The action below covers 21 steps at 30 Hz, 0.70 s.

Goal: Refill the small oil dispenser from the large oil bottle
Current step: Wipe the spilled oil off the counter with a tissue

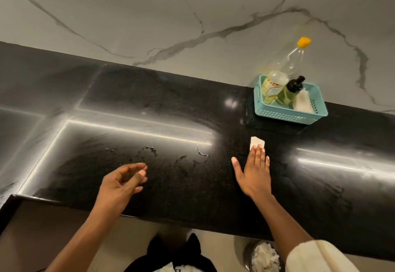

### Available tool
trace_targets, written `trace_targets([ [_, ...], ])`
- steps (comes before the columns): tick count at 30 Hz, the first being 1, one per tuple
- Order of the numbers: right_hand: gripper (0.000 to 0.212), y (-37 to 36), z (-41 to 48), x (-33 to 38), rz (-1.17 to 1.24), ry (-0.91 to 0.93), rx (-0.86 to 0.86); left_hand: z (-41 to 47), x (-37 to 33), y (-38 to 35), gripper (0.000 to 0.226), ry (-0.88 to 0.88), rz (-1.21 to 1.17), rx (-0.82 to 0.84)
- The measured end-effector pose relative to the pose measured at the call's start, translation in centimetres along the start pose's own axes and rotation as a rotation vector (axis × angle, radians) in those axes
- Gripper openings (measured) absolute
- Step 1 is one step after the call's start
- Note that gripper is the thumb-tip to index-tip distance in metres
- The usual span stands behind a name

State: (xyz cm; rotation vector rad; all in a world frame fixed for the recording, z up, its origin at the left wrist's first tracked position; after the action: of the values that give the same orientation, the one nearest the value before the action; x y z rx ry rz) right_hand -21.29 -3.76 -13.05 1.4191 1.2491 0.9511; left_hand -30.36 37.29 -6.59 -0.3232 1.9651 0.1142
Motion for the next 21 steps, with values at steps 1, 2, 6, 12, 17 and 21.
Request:
trace_targets([
  [1, 0.109, 0.0, 0.2, 1.7, 0.013, 0.009, 0.022, -0.2, 0.1, 0.5, 0.026, -0.001, -0.006, -0.022],
  [2, 0.109, 0.1, 0.1, 3.9, 0.024, 0.04, 0.032, -0.3, 0.1, 0.8, 0.026, -0.002, -0.018, -0.035],
  [6, 0.095, -0.1, -4.8, 16.0, 0.151, 0.342, 0.099, -0.2, -0.7, 0.2, 0.026, -0.02, -0.055, -0.064],
  [12, 0.092, -1.6, -15.5, 21.8, 0.074, 0.766, 0.14, 0.4, -3.3, -4.3, 0.025, -0.092, -0.059, -0.008],
  [17, 0.092, -1.0, -8.1, 4.7, 0.033, 0.364, -0.038, 1.0, -3.0, -7.5, 0.028, -0.077, -0.079, 0.06],
  [21, 0.1, -1.8, -5.6, -15.4, -0.065, -0.126, 0.005, 0.8, -2.1, -7.8, 0.04, -0.069, -0.107, 0.087],
])
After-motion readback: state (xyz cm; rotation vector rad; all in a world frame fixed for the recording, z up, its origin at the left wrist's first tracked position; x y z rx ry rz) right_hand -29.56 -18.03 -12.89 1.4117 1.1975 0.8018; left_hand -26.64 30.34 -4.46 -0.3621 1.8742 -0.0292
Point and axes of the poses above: each hand's wrist, its own z-axis towards the middle knuckle, its own y-axis out of the back of the hand, x = y × z, the point moved 8 cm from there along z, towards the middle knuckle, and after that the axes turned 12 degrees about -z, right-handed, at the moved point
